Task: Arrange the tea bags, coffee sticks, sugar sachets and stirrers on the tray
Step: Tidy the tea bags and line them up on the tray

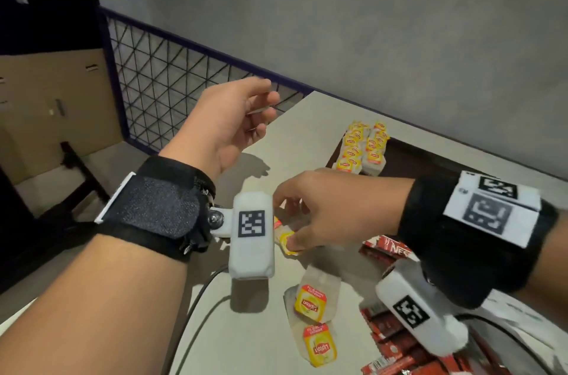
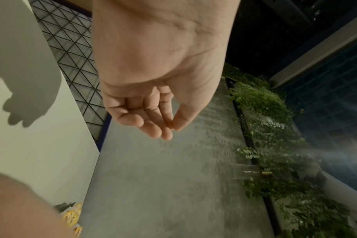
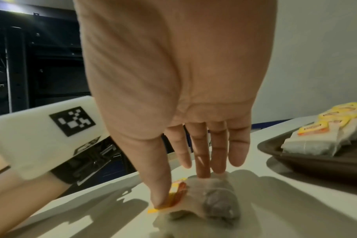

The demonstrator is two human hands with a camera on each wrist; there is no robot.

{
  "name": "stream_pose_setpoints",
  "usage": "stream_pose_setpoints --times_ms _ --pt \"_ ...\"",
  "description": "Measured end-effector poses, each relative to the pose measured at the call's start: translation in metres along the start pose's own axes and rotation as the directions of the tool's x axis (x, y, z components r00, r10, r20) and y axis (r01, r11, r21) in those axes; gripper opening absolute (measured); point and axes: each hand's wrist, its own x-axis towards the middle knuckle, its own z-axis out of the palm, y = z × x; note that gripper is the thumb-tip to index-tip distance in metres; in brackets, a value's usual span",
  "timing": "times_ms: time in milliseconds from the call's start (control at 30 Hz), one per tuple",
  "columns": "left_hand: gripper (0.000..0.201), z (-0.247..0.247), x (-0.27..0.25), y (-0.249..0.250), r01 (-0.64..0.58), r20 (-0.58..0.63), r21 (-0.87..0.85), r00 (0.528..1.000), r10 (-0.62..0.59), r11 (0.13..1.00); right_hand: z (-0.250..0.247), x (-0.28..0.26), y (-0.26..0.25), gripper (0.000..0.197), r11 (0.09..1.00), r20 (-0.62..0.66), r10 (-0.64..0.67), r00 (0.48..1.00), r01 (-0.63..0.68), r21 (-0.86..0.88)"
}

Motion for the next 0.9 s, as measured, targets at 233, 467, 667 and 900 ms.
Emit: stream_pose_setpoints --times_ms 233,467,667,900 --pt "0.004 -0.002 0.001 0.001 0.005 -0.021 -0.018 1.000 -0.006 1.000 0.012 0.005 -0.008 0.056 0.991 -0.003 0.110 0.994 -0.109 0.076" --pt "0.006 0.009 -0.005 -0.003 0.001 0.011 0.037 1.000 -0.001 0.999 0.005 -0.009 0.005 0.056 0.938 -0.065 0.129 0.990 -0.101 0.331" --pt "0.032 0.030 -0.022 -0.009 0.143 0.238 0.151 0.955 -0.176 0.978 -0.003 -0.049 0.031 0.042 0.522 -0.331 0.265 0.906 0.153 0.839" --pt "0.036 0.064 -0.057 -0.025 0.085 0.519 0.244 0.830 -0.204 0.966 0.001 -0.101 0.055 0.060 0.282 -0.473 0.398 0.786 0.385 0.879"
